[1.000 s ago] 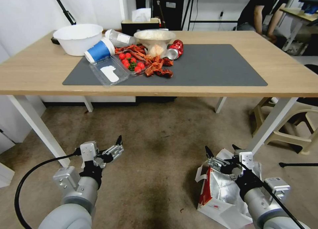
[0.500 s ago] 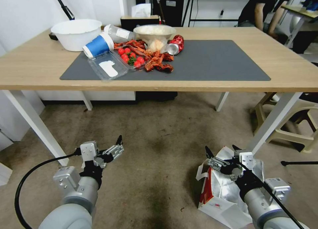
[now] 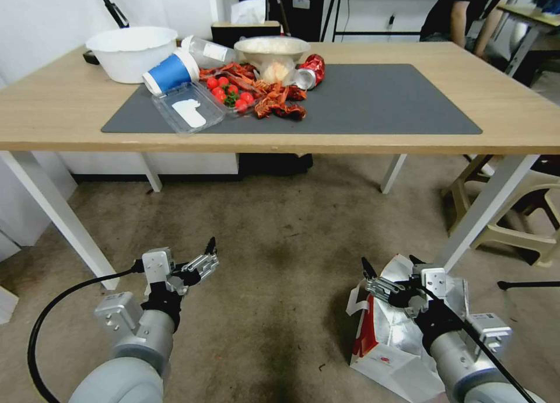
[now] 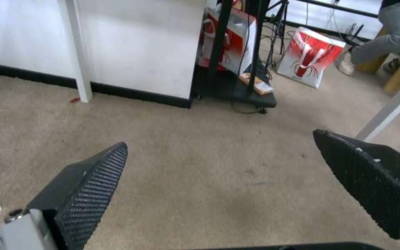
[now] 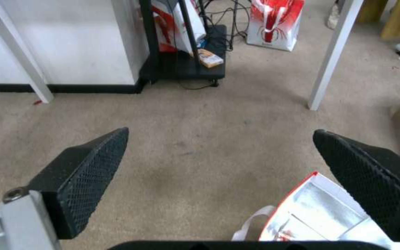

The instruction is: Pick up the food delivery bag from the floor and place it on the table.

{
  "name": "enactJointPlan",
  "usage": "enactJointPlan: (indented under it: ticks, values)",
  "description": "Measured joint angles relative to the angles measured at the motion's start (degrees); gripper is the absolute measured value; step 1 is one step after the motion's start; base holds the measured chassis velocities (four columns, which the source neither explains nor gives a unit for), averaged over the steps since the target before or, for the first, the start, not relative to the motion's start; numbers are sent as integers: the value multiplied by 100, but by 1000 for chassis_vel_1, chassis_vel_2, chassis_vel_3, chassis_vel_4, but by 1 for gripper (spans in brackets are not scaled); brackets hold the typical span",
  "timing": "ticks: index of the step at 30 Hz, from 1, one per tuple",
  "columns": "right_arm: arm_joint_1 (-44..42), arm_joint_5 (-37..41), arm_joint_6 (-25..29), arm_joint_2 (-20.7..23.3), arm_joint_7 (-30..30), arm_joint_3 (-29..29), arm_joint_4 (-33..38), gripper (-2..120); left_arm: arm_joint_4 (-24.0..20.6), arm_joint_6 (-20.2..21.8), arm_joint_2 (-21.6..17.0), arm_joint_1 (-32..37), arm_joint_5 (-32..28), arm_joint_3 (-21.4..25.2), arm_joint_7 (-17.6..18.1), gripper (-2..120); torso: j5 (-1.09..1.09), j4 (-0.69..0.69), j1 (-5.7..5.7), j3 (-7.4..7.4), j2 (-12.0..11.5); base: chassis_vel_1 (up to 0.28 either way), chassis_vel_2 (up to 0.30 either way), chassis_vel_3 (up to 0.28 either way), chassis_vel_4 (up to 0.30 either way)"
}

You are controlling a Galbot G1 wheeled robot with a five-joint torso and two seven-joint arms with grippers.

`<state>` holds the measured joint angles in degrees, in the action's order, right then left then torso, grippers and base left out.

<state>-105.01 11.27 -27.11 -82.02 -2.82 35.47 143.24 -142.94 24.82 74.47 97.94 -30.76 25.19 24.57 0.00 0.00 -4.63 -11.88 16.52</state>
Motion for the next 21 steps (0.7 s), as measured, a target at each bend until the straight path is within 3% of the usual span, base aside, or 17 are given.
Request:
enactJointPlan:
  ticks: [21]
  values:
    - [-15, -29, 0, -20, 3, 12, -8, 100, 116, 9, -11, -61, -11, -47, 9, 100, 0, 0, 147, 440, -589, 0, 0, 0, 0]
